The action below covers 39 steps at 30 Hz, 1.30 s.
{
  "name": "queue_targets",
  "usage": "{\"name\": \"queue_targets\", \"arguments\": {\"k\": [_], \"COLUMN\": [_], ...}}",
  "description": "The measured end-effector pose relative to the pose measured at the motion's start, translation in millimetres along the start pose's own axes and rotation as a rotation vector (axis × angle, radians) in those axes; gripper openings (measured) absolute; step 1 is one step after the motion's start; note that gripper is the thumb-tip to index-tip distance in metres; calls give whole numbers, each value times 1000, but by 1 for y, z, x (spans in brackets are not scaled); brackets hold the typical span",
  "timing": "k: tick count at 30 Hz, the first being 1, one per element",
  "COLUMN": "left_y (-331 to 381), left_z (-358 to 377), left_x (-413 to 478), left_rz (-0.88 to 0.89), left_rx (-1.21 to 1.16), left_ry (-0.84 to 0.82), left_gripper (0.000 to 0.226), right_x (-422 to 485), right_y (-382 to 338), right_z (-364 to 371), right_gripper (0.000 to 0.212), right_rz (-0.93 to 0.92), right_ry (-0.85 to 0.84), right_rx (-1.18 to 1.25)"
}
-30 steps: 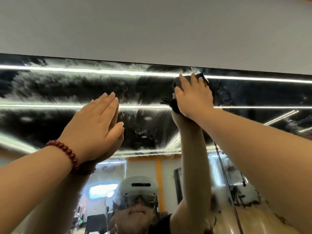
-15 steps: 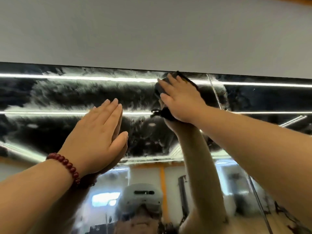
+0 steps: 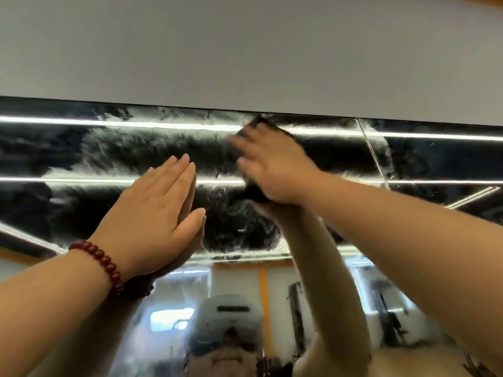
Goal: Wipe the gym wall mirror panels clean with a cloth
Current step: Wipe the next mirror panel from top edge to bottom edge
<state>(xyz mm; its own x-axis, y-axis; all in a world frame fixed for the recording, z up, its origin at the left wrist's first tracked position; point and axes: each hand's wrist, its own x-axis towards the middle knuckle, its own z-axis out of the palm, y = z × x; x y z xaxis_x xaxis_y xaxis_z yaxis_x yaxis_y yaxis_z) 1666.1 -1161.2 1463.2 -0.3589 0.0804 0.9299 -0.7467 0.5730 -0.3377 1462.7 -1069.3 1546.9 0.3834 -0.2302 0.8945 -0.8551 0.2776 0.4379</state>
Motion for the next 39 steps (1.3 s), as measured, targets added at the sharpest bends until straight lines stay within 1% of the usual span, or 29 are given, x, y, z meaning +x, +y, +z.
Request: {"name": "queue_targets", "arguments": {"k": [2,3,4,6,7,8,9,10,11,12,15,17,18,19,20,23,24,25,26,27,30,31,32,33,34,36,37,38,39], "left_y": [-4,-7,-11,-22,-28,-33,-38,-41,-44,-44,-45,-49,-54,-58,-63,-70,-71,-72,-71,-71,-74,-75,-76,-78,-81,-90,-96,-102,-108], "left_z": [-4,-7,-9,-15,-16,-17,-16,-14,-11,-10,-12,-17,-18,-20,-21,-19,-17,-15,-14,-13,-14,-16,-18,-21,-24,-30,-32,-32,-31], "left_x": [1,1,2,3,3,2,0,-2,-4,-5,-5,-5,-7,-9,-11,-16,-17,-18,-18,-18,-18,-18,-19,-20,-21,-24,-26,-28,-31], "left_rz": [-9,-11,-12,-16,-18,-22,-26,-27,-27,-26,-38,-64,-68,-68,-67,-72,-75,-74,-71,-68,-70,-70,-72,-71,-70,-72,-81,-94,-106], "left_rx": [-19,-15,0,35,38,36,37,40,39,33,-1,-30,-29,-18,-1,19,26,33,36,36,33,26,21,29,44,64,70,72,69], "left_ry": [3,5,4,5,6,6,1,-5,-7,-5,8,20,20,18,9,-25,-26,-25,-18,-5,14,19,19,12,2,-10,-15,-18,-21], "left_gripper": [96,97,97,98,98,98,98,97,96,95,98,101,101,101,100,93,89,87,87,89,97,99,100,101,102,102,102,102,102], "right_x": [-31,-34,-28,5,19,30,38,43,45,44,18,-1,-2,4,15,49,55,59,61,58,33,24,21,26,37,68,80,88,90], "right_y": [-37,-34,-20,28,50,68,74,67,49,24,-53,-71,-67,-55,-38,19,25,18,3,-20,-91,-102,-102,-94,-79,-39,-24,-18,-24], "right_z": [0,-2,-7,-13,-16,-18,-17,-14,-10,-8,-6,-3,-7,-10,-13,-18,-15,-11,-7,-4,2,2,-1,-6,-9,-14,-16,-14,-11], "right_gripper": [51,51,51,49,52,60,68,68,62,56,52,52,52,51,51,53,53,54,54,55,57,53,52,51,51,50,53,60,67], "right_rz": [-245,-293,-268,-59,94,233,321,352,319,227,-163,-354,-382,-342,-230,297,385,387,319,198,-259,-362,-400,-378,-303,-30,113,198,215], "right_ry": [-51,-70,-65,-62,-72,-74,-64,-47,-34,-21,-43,-107,-134,-130,-121,-26,-2,4,-9,-23,-66,-93,-115,-107,-91,-65,-47,-31,-18], "right_rx": [56,58,41,-43,-92,-125,-122,-100,-81,-58,-34,-16,2,-4,-12,66,65,33,8,3,-5,6,19,23,4,-38,-53,-75,-86]}}
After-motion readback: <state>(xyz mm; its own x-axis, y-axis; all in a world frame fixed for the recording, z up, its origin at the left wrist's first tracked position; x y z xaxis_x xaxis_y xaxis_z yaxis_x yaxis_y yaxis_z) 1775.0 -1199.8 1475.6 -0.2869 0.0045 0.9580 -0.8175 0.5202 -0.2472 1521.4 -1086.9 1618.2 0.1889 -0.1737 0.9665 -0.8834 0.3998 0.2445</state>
